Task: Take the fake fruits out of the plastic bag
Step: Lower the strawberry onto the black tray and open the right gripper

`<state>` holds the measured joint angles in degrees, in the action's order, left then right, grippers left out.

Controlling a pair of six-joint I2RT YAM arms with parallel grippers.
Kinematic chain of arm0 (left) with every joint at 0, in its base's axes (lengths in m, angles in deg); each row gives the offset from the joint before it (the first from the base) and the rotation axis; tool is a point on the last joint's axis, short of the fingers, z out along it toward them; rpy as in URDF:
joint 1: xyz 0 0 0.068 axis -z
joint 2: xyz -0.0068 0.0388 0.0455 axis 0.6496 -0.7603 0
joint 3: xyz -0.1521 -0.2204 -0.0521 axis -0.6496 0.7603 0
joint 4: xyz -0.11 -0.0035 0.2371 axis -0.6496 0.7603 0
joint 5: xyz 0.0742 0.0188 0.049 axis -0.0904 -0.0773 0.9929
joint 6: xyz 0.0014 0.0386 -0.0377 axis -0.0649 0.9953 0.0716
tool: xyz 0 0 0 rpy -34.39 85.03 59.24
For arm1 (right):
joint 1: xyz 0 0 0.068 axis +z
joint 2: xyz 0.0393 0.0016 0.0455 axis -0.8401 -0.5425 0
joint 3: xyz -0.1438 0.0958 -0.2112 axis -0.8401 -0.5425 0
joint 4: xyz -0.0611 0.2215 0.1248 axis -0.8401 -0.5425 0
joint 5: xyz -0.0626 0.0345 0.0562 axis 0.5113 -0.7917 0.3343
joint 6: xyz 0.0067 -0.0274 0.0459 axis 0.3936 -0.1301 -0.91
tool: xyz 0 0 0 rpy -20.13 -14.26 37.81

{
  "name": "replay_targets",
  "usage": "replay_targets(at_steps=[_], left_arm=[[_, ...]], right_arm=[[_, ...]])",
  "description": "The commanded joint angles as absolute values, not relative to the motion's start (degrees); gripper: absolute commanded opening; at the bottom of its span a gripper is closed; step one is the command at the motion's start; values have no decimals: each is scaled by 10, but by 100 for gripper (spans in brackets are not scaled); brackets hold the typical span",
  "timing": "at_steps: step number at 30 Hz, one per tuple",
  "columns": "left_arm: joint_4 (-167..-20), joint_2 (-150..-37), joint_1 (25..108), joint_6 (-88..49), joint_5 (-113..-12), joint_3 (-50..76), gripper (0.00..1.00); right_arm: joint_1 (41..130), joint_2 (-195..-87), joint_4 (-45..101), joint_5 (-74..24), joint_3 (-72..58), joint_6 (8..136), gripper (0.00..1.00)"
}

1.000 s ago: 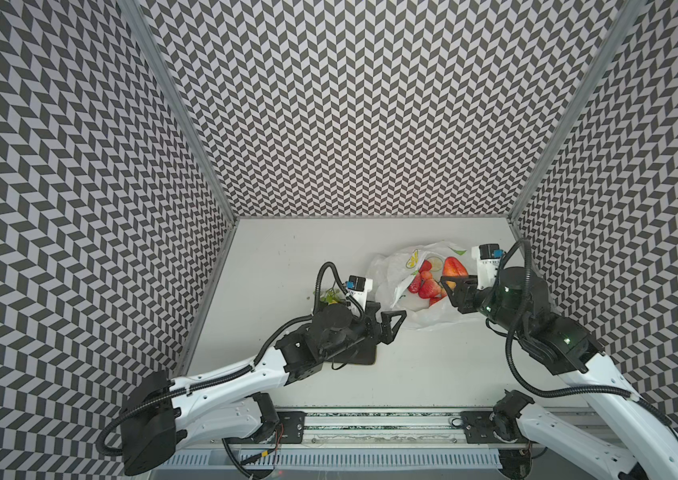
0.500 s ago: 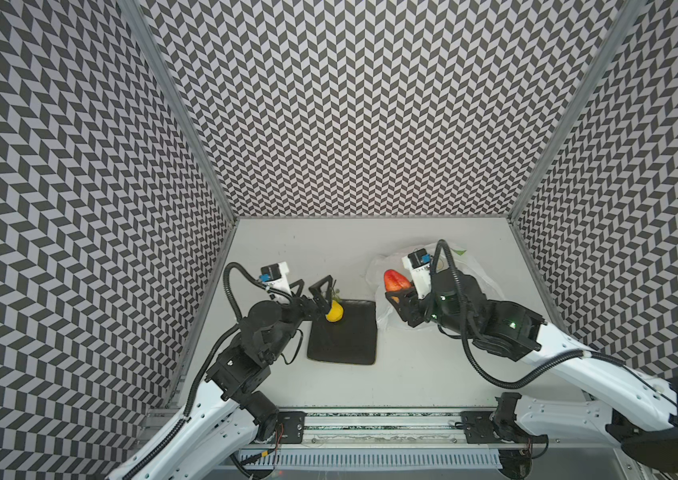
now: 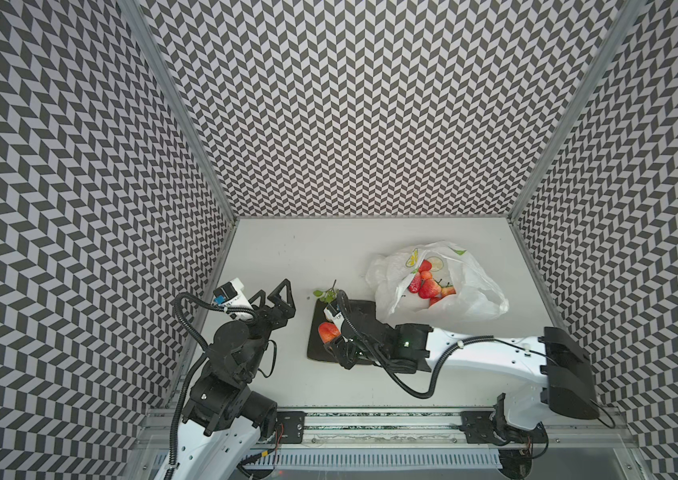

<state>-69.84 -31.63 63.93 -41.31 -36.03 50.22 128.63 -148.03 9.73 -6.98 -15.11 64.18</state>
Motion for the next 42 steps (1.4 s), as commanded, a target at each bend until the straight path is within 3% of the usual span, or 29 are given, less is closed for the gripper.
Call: replay_targets(at_steps=[1,20,27,35,42], left_arm=[[-673,-307,635,-427,-337,499,88],[-663,-290,636,-456,-372,547,85],[-657,-286,636,-451,-365,544,84],[-663,-300,636,-445,-374,538,88],[-709,-336,636,-412,-441,531,94]], right_arm=[[1284,-1525,150,-60,-140,611,44],[1260,-1682,193,-24,-103,505,45],[1259,-1696,184,-25,-88,503,59],[1263,-1615,195,-34,-118,523,78],[1273,-1443,221,-90,-194,577,77]])
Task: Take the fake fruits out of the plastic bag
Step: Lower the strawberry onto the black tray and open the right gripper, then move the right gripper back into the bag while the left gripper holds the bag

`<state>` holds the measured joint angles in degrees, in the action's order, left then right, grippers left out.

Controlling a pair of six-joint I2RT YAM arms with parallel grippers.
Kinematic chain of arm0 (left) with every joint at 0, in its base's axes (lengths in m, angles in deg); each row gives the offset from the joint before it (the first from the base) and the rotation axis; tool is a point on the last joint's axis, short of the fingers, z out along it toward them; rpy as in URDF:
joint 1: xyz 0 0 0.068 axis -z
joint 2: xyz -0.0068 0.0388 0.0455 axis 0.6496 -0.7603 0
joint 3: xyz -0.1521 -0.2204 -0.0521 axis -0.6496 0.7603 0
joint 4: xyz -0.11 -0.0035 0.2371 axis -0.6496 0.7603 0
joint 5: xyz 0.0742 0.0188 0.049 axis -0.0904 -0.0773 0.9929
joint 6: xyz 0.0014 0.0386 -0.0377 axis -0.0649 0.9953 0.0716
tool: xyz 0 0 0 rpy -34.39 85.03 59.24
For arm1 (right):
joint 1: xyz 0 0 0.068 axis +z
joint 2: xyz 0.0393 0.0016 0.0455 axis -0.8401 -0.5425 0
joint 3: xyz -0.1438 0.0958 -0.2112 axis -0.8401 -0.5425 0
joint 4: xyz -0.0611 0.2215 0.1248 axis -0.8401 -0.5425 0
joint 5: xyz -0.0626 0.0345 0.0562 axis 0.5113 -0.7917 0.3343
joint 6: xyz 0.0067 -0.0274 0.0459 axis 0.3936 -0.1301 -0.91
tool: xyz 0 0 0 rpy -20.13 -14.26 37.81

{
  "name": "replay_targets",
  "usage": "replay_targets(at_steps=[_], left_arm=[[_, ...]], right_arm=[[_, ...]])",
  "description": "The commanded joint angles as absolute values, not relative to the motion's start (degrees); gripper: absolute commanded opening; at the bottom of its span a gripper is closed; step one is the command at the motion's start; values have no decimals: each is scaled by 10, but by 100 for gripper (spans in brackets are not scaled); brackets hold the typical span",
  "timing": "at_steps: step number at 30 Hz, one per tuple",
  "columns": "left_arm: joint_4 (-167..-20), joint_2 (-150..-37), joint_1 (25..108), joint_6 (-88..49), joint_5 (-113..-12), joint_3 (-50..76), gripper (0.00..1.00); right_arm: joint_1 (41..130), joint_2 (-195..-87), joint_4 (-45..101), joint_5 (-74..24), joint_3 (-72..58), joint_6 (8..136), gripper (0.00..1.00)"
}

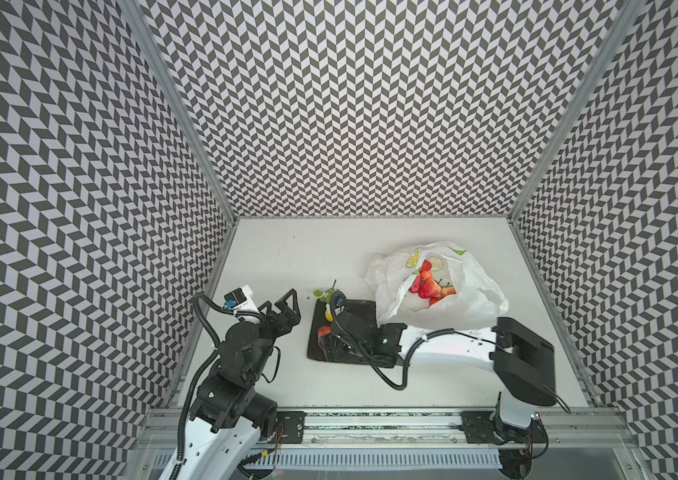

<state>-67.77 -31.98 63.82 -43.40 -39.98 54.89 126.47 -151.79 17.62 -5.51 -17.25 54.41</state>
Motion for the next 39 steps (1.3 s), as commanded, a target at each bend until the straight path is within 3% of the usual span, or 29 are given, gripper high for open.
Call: replay_targets(at_steps=[1,5,10,14,20,26,36,39], left_arm=[[-715,-346,636,-408,-457,527,94],[-760,-376,635,-396,-517,527,94],[-830,-434,636,-382,-619,520,93],[-849,-507,669,-375,-665,492,90],[-839,-616,841,-336,-535,428,99],[-844,-691,933,-319,-482,382,100],[-830,-821,965,-287,-476,327,100],[-830,-855,964,-287,-463,315,95]], right_arm=[[1274,-1414,218,-94,-203,584,76],[1275,-1270,204,-72,-262,599,71],[1260,-1088,170,65,-328,572,66],[1167,-1012,102,82,-349,550,60],[1009,-1036,73,23,-371,571,54],[944,-1075,120,-2,-412,554,51],[878,-1110,177,-75,-457,544,51],[865,-1140,197,-101,-465,561,53]])
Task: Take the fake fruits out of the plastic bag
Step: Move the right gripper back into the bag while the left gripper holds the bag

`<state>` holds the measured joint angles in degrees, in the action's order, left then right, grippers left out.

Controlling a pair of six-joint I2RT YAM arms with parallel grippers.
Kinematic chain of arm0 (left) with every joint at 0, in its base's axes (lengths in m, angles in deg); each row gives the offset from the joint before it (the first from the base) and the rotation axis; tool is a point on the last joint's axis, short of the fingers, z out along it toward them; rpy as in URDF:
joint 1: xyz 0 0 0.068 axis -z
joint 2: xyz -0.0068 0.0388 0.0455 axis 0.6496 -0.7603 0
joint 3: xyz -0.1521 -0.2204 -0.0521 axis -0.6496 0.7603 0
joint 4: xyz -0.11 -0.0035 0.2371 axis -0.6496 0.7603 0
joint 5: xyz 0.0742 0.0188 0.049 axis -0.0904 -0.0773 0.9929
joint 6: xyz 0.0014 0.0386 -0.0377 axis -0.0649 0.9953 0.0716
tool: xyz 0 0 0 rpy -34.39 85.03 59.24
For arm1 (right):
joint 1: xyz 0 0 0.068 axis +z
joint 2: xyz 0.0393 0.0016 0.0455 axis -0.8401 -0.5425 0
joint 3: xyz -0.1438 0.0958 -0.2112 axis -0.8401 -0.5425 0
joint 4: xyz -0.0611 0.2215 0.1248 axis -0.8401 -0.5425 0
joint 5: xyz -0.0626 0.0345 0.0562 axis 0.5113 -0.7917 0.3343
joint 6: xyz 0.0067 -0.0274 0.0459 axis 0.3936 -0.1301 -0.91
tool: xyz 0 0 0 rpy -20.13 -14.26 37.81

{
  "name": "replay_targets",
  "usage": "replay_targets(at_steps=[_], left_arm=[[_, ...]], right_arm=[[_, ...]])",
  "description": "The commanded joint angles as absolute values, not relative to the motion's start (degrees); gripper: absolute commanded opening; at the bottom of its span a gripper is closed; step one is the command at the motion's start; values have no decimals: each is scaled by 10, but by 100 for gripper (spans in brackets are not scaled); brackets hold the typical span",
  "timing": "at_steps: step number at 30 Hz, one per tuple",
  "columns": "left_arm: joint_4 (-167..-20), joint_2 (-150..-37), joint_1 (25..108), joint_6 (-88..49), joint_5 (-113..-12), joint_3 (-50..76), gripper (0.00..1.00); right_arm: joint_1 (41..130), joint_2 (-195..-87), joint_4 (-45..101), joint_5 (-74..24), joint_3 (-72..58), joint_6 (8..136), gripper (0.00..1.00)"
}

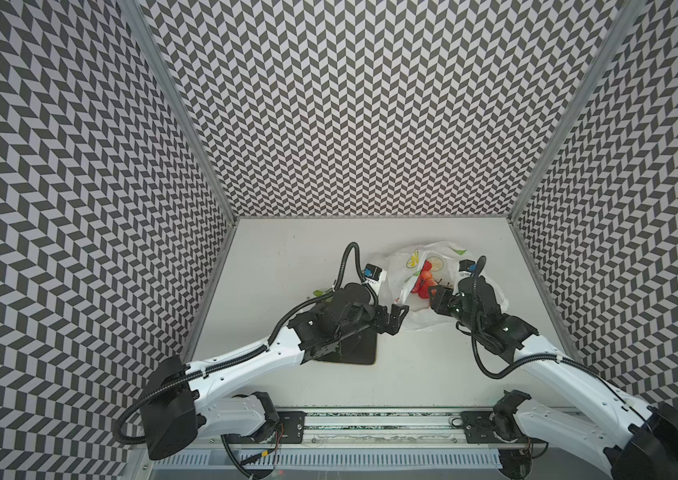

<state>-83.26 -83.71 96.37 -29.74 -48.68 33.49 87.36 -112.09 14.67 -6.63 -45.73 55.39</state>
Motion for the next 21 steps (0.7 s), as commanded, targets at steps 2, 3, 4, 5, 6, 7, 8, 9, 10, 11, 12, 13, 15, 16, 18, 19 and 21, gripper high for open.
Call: replay_targets(at_steps=[2,3,4,5,6,7,8,9,10,11,12,13,15,16,18,19,21], left_arm=[[-839,-871,962,-294,-452,315,85],[-846,-876,960,-299,-452,317,80],[-855,-880,960,-305,-452,322,73],[-868,-882,959,-313,-455,329,67],[-881,-884,959,-319,-460,337,62],[-893,-884,959,-326,-463,345,56],[-902,-885,959,-334,-466,353,50],[-909,-884,959,-339,-467,359,44],[-918,-884,959,-345,-471,366,36],[-928,-881,959,-352,-474,375,30],[-937,-880,960,-357,-480,383,24],[-946,-878,959,-362,-485,392,18],[-957,-873,959,-372,-495,406,14],[-962,-872,960,-374,-499,414,12],[-975,-867,960,-381,-508,431,9],[-980,-864,960,-383,-512,438,8],[-985,-859,961,-386,-515,447,8]], right_arm=[[855,-1173,191,-108,-464,575,54],[851,-1185,188,-113,-465,579,54],[846,-1196,183,-118,-466,583,54],[842,-1206,178,-121,-470,585,54],[839,-1213,174,-123,-474,586,54],[839,-1217,166,-122,-476,587,54],[837,-1223,159,-118,-479,589,54],[837,-1226,156,-116,-485,588,54],[835,-1225,152,-109,-496,579,54],[834,-1223,151,-104,-507,569,54],[832,-1221,152,-102,-519,560,53],[831,-1218,153,-98,-533,551,54],[826,-1214,153,-92,-558,538,53],[823,-1212,152,-91,-568,533,53],[822,-1208,151,-94,-576,531,52],[822,-1206,146,-96,-573,533,52],[822,-1197,129,-100,-552,542,53]])
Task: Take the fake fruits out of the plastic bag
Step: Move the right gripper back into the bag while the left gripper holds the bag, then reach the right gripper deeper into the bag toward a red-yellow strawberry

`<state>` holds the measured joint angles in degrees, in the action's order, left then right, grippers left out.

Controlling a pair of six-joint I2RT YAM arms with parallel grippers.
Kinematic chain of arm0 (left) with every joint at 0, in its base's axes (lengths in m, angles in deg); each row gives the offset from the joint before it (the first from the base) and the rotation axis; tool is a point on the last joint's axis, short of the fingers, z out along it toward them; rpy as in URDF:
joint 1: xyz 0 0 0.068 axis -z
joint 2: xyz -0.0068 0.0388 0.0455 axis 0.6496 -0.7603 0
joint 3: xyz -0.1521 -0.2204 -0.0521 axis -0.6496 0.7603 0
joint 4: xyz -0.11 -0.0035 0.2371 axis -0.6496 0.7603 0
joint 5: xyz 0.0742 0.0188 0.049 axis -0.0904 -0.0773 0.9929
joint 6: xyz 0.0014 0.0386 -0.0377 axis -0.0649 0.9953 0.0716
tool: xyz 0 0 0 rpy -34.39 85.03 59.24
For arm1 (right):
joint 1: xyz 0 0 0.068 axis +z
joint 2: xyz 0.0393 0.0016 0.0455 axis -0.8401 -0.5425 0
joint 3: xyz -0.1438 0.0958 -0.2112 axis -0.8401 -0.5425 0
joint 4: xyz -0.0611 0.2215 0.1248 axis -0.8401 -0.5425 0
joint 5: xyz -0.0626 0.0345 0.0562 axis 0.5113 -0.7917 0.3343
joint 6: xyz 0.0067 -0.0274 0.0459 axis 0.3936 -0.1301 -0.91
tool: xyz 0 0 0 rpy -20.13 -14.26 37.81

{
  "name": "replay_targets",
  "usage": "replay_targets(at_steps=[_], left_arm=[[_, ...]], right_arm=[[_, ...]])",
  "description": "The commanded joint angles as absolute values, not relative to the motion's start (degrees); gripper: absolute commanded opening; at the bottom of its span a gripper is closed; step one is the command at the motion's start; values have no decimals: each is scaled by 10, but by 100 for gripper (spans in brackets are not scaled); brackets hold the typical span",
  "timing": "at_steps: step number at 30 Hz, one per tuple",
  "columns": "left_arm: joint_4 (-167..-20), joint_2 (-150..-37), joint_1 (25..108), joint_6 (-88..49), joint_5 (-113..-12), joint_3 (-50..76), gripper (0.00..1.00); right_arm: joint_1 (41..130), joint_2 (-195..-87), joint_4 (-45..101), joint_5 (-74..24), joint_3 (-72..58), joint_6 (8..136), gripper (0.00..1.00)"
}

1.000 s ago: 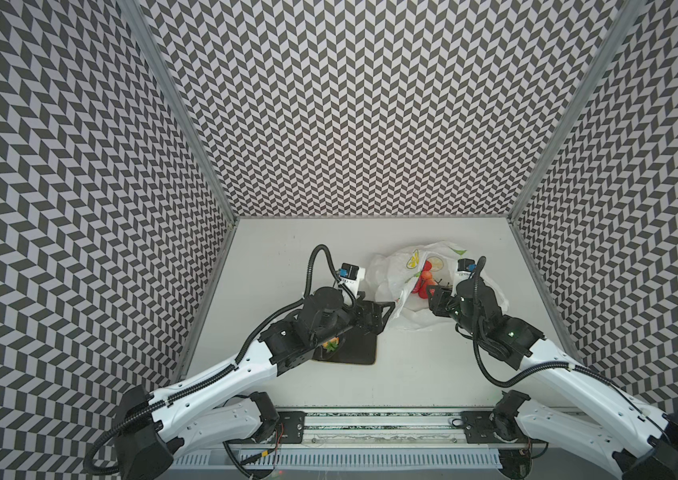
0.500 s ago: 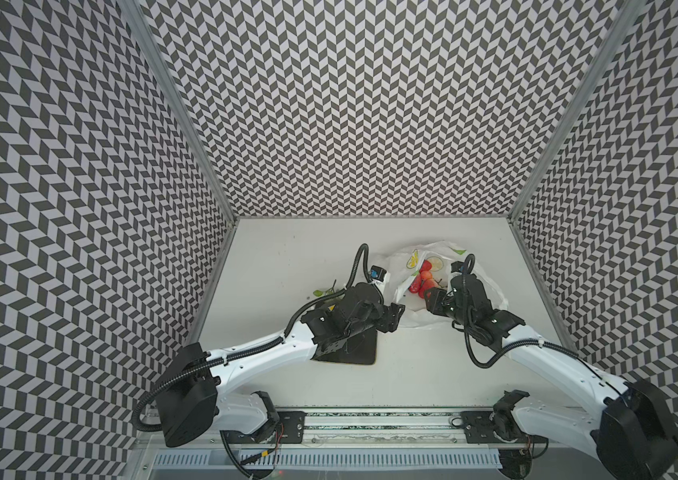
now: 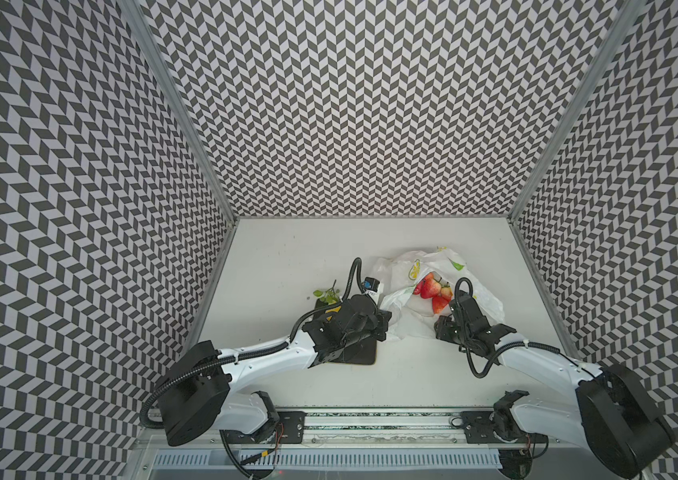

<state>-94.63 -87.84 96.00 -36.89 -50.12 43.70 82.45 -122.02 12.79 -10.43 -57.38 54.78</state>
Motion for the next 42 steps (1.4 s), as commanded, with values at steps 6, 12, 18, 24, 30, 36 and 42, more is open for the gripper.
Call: replay_targets(at_steps=[6,12,18,24,30,36,42], left_arm=[[-989,-849,961,-387,-515,459,7],[-1007,-860,960,-394,-520,459,8],[-1005,-862,962,-395,-523,452,9],[-1005,-862,963,-396,-524,448,9],[-1004,-865,966,-397,-524,444,9],[-1001,-871,966,-394,-525,438,9],[-991,-887,967,-389,-526,423,8]], right_arm=[[824,-1147,107,-98,-478,587,56],[825,-1207,131,-100,-431,566,58],[828,-1260,209,-66,-427,512,60],[827,-1349,188,29,-381,468,60],[827,-1408,199,52,-354,483,62],[827,-1457,209,64,-324,504,62],[827,-1509,216,65,-299,506,62]])
